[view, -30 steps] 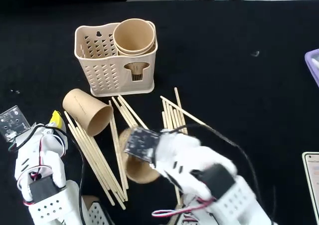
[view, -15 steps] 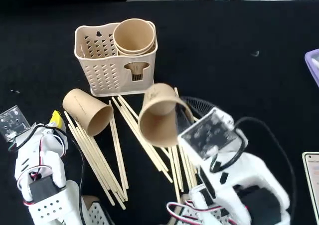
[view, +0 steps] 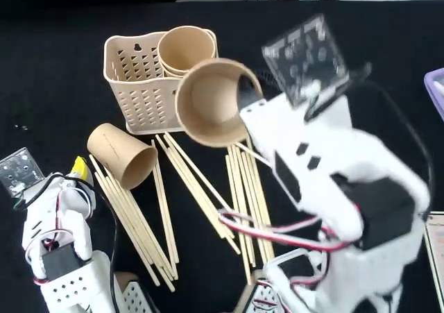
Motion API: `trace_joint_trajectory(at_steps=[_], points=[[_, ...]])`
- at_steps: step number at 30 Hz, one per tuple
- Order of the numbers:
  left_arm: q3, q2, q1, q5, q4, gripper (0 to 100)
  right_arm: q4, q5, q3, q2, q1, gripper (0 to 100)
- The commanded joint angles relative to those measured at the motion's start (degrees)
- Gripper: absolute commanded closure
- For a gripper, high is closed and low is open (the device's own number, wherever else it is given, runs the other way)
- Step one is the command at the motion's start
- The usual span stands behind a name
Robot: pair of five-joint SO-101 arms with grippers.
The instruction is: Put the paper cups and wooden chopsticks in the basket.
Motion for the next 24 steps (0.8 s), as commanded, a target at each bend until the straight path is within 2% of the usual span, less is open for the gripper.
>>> trace_joint_trajectory(at_steps=[1,6,11,17,24], points=[[0.13,-0.62,-0.13,0.35,-0.79,78,6.95,-2.64,-22.29,13.41,0.70,98.8],[0.31,-0.62,-0.04,0.44,-0.79,78,11.25,-2.99,-38.29,26.51,1.85,98.8],[0.31,-0.62,-0.04,0.44,-0.70,78,9.85,-2.99,-50.42,36.79,5.27,98.8],[0.31,-0.62,0.04,0.44,-0.79,78,9.14,-3.25,-55.16,46.81,4.92,98.8],[0.31,-0.62,0.04,0.44,-0.79,78,5.10,-9.14,-60.79,50.77,0.70,98.8]])
